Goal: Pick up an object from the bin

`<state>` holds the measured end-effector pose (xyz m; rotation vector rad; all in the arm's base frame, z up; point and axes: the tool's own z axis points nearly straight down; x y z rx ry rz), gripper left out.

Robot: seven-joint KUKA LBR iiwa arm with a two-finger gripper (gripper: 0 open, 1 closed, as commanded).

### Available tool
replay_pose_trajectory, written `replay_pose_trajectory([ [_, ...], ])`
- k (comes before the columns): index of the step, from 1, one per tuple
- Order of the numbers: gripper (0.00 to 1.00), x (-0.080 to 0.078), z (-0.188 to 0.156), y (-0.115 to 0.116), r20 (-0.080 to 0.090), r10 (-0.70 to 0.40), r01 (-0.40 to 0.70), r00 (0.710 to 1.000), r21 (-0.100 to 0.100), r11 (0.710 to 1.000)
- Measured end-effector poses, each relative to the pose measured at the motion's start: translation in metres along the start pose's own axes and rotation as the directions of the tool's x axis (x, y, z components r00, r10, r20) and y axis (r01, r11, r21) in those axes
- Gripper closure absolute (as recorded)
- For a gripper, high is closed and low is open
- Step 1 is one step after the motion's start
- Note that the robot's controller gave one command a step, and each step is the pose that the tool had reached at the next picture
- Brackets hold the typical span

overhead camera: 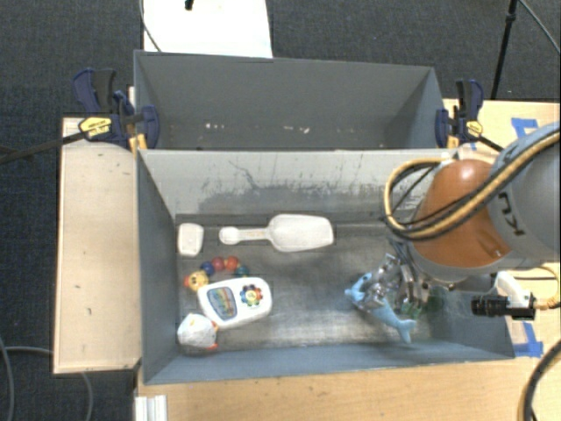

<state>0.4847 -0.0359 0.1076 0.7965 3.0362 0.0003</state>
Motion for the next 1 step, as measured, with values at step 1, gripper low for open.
replay_pose_trajectory([
  [1,1.00,0.0000,-0.0119,0.0000,0.000,-0.001,0.001,1.000,0.000,1.000],
])
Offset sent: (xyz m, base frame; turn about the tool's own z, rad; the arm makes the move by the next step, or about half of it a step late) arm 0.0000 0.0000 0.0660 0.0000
